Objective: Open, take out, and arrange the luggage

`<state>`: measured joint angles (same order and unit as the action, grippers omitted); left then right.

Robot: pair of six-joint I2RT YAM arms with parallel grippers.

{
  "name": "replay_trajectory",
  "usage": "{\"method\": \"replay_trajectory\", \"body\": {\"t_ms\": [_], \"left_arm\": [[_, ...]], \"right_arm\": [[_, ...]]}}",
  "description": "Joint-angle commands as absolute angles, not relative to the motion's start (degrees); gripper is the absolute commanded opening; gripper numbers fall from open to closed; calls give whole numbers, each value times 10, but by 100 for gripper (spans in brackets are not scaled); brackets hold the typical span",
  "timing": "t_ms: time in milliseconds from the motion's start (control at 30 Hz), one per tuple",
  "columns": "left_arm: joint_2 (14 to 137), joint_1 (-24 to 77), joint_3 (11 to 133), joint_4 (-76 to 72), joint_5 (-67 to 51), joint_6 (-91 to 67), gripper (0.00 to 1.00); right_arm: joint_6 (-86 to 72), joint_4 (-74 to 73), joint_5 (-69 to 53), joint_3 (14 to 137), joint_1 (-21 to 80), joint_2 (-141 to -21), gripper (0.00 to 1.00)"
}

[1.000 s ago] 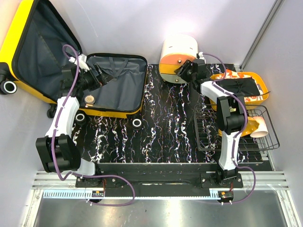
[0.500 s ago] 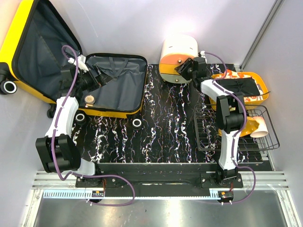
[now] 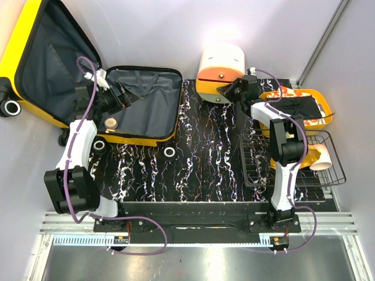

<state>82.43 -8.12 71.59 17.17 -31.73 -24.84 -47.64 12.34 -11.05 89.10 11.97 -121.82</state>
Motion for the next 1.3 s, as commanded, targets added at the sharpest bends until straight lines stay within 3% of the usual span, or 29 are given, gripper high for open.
{"method": "replay_trajectory", "body": {"t_ms": [0, 233, 400, 567, 667, 867, 1033, 1267], "left_arm": [[808, -86, 709, 153, -324, -244, 99], [795, -86, 683, 142, -326, -249, 99], [786, -85, 668, 142, -327, -243, 99], [784, -86, 678, 167, -330, -219, 99], [787, -86, 718, 224, -322, -158, 99], [835, -86, 850, 433, -247, 38, 99], [925, -100, 926, 580, -209, 150, 99], [1024, -111, 995, 664, -194, 228, 99]], "right_arm": [[-478, 127, -176, 833, 123, -1150, 0], [-471, 132, -201, 751, 126, -1078, 0], [-458, 128, -210, 714, 128, -1056, 11], [-447, 118, -218, 720, 128, -1050, 60], [-419, 88, -214, 728, 128, -1036, 76], [-278, -34, -218, 733, 127, -972, 88], [-30, -133, -305, 719, 123, -913, 98], [227, -227, -434, 688, 123, -860, 100]]}}
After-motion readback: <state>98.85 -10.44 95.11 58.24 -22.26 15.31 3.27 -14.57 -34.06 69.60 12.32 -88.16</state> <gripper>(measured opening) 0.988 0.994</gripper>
